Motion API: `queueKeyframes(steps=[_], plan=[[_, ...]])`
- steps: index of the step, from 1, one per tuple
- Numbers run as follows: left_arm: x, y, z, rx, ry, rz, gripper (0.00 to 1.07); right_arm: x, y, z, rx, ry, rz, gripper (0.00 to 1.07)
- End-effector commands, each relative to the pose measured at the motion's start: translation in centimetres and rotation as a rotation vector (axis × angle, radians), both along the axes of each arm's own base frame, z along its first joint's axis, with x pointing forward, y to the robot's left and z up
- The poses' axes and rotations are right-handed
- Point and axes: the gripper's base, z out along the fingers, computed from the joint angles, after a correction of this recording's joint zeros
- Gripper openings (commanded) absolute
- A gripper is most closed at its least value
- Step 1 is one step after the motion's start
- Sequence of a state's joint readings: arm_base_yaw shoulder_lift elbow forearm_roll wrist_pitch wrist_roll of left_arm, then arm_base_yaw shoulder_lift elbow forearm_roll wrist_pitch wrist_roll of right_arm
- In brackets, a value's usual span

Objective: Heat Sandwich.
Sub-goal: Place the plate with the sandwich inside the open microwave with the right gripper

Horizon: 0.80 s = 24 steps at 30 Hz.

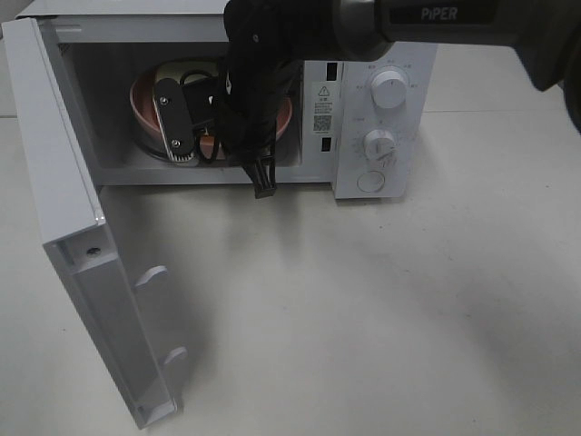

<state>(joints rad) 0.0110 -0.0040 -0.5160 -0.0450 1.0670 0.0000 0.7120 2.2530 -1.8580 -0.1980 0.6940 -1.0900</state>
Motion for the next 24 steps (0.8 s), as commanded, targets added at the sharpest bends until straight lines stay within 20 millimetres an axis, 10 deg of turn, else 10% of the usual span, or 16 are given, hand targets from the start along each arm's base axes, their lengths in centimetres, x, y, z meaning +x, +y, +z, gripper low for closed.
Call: queueKeyframes(steps=[1, 24], plan=[[-0.3, 0.0, 0.0, -0.001, -0.021, -0.006, 1.00, 0.9, 0.5, 0.1, 0.023, -0.034, -0.005, 0.00], [-0.3, 0.0, 0.0, -0.001, -0.021, -0.006, 1.00, 4.6, 1.0, -1.5, 0.033, -0.124, -0.016, 0.00]])
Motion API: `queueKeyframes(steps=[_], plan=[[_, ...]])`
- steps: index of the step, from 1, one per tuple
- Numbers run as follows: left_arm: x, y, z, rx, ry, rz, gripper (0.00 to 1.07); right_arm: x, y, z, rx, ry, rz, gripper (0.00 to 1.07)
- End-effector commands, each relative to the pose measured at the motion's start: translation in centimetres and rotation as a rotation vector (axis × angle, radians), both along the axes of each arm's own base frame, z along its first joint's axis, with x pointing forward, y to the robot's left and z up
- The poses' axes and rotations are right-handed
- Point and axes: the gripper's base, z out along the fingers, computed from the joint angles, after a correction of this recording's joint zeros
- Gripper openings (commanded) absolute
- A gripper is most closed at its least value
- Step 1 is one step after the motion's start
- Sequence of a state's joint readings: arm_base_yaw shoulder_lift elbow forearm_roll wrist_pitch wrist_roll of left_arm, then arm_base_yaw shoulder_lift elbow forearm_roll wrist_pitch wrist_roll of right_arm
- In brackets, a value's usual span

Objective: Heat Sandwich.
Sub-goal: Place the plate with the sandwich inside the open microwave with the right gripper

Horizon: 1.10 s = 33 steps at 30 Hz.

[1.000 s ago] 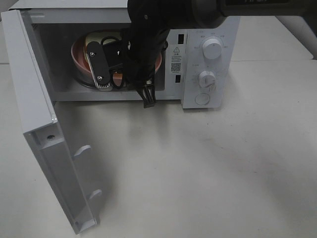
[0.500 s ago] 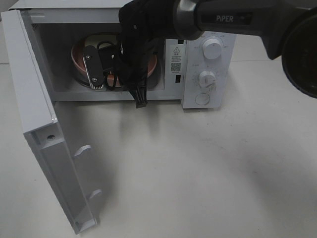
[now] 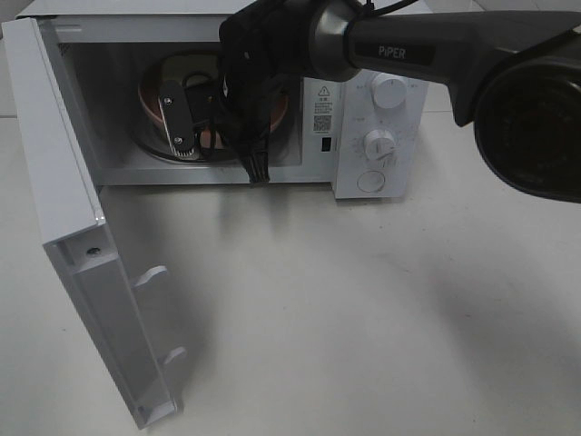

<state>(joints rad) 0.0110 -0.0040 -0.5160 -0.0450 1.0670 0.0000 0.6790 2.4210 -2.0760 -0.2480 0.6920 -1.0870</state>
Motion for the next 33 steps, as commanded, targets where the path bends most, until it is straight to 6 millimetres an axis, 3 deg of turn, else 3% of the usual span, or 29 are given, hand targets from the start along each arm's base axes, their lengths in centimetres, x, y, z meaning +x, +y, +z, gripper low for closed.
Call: queueKeyframes(steps=[1, 28, 32, 33], plan=[[-0.31, -0.01, -0.01, -0.001, -0.021, -0.006, 1.00, 0.62, 0.28, 0.74, 0.036, -0.057, 0.007, 0.00], [-0.31, -0.01, -0.01, -0.001, -0.021, -0.006, 1.00, 0.98, 0.05, 0.57, -0.040, -0.100, 0.118, 0.06], [-0.31, -0.01, -0.01, -0.001, -0.021, -0.006, 1.00, 1.05, -0.04, 0.57, -0.021, -0.092, 0.093, 0.12], [-0.31, -0.01, -0.01, -0.001, -0.021, -0.006, 1.00, 1.05, -0.06, 0.55, -0.010, -0.085, 0.078, 0.18]])
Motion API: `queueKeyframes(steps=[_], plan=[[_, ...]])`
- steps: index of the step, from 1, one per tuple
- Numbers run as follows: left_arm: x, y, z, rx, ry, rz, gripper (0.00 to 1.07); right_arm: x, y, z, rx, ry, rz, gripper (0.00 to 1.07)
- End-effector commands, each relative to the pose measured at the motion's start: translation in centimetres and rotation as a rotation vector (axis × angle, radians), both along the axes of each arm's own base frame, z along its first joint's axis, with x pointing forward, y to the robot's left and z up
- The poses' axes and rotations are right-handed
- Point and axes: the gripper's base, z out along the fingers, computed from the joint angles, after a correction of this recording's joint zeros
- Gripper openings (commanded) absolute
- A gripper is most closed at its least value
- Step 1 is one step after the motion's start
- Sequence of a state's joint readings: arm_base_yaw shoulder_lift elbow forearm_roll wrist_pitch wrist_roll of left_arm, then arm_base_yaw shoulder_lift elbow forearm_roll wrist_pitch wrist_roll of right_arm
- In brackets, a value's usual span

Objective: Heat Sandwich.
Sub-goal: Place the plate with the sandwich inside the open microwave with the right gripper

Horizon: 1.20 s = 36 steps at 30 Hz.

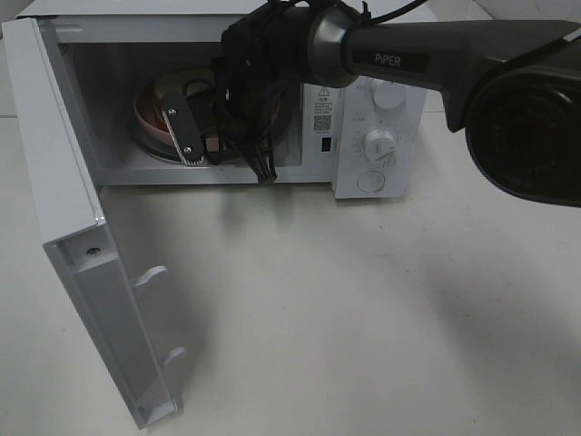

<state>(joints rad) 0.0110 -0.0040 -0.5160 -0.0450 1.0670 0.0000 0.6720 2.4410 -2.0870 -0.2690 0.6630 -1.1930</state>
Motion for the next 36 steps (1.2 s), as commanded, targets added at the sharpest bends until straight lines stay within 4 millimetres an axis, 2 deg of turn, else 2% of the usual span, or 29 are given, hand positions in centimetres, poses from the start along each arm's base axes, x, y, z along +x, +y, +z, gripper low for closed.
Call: queueKeyframes(steps=[1, 2, 3, 8, 9, 12, 22, 29, 36], plan=[[-0.31, -0.01, -0.01, -0.001, -0.021, -0.006, 1.00, 0.43, 0.01, 1.11, 0.054, -0.032, -0.018, 0.22], [-0.31, -0.01, -0.01, -0.001, -0.021, -0.006, 1.00, 0.41, 0.00, 1.15, 0.055, -0.030, -0.019, 0.25], [-0.31, -0.01, -0.01, -0.001, -0.021, -0.006, 1.00, 0.36, -0.05, 1.17, 0.050, -0.025, -0.021, 0.34], [-0.31, -0.01, -0.01, -0.001, -0.021, -0.006, 1.00, 0.32, -0.10, 1.30, 0.050, -0.023, -0.025, 0.45], [-0.31, -0.01, -0.01, -0.001, -0.021, -0.006, 1.00, 0.30, -0.09, 1.32, 0.062, -0.017, -0.040, 0.50], [-0.31, -0.01, -0.01, -0.001, -0.021, -0.006, 1.00, 0.30, -0.09, 1.32, 0.102, -0.002, -0.103, 0.56], [-0.31, -0.01, -0.01, -0.001, -0.021, -0.006, 1.00, 0.52, 0.18, 1.66, 0.197, -0.012, -0.181, 0.66], [-0.31, -0.01, -0.01, -0.001, -0.021, -0.006, 1.00, 0.64, 0.33, 1.80, 0.267, -0.007, -0.248, 0.76], [-0.31, -0.01, -0.01, -0.001, -0.021, -0.006, 1.00, 0.63, 0.33, 1.79, 0.271, -0.004, -0.257, 0.76]])
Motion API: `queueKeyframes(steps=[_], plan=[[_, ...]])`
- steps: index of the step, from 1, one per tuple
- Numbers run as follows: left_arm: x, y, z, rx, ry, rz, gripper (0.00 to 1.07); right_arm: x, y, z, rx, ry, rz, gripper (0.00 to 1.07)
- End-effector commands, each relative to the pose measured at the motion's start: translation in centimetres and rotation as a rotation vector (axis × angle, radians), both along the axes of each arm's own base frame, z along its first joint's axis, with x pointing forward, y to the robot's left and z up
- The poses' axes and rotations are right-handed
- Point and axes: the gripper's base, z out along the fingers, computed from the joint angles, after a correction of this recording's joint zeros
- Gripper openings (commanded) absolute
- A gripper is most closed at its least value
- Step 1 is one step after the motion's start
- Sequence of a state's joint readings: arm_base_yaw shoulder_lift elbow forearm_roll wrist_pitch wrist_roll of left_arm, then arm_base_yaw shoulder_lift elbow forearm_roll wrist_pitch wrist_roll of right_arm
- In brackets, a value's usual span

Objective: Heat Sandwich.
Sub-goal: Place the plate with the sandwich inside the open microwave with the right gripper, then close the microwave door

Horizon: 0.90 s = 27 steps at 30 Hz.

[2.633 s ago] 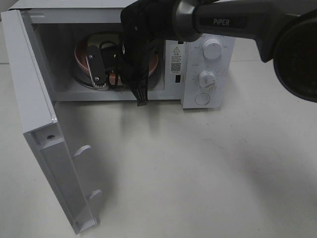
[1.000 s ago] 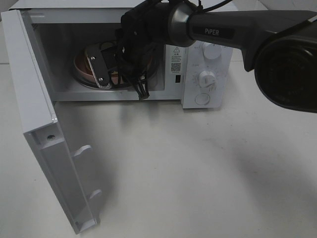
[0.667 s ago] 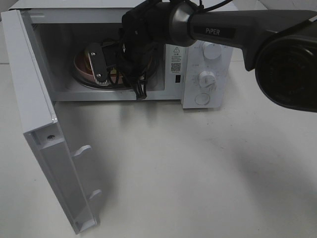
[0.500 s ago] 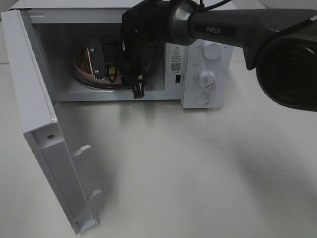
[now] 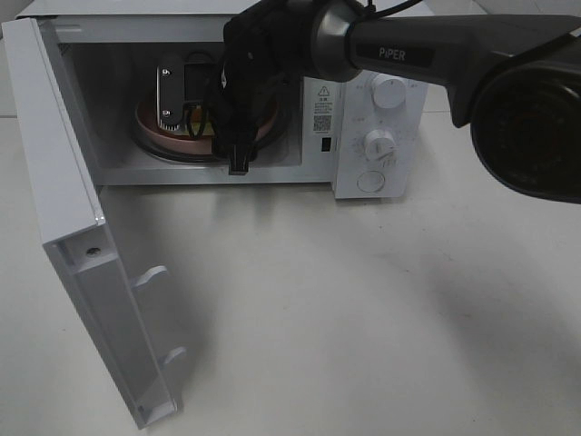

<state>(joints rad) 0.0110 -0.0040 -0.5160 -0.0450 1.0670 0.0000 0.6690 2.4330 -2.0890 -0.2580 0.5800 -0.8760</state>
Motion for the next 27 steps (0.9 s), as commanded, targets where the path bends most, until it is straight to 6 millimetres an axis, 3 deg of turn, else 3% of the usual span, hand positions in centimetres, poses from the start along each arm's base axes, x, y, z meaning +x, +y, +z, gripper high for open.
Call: queueKeyframes(steps=[1, 10, 17, 27], plan=[[-0.3, 0.0, 0.0, -0.001, -0.021, -0.006, 1.00, 0.2, -0.1, 0.9, 0.028, -0.014, -0.016, 0.76], [-0.3, 0.0, 0.0, -0.001, -0.021, -0.006, 1.00, -0.3, -0.5, 1.3, 0.029, -0.014, -0.021, 0.76], [-0.3, 0.0, 0.0, -0.001, -0.021, -0.006, 1.00, -1.1, -1.1, 0.2, -0.001, 0.013, -0.020, 0.76], [-0.3, 0.0, 0.0, -0.001, -0.021, -0.006, 1.00, -2.1, -1.7, 1.3, 0.049, -0.034, -0.016, 0.76]])
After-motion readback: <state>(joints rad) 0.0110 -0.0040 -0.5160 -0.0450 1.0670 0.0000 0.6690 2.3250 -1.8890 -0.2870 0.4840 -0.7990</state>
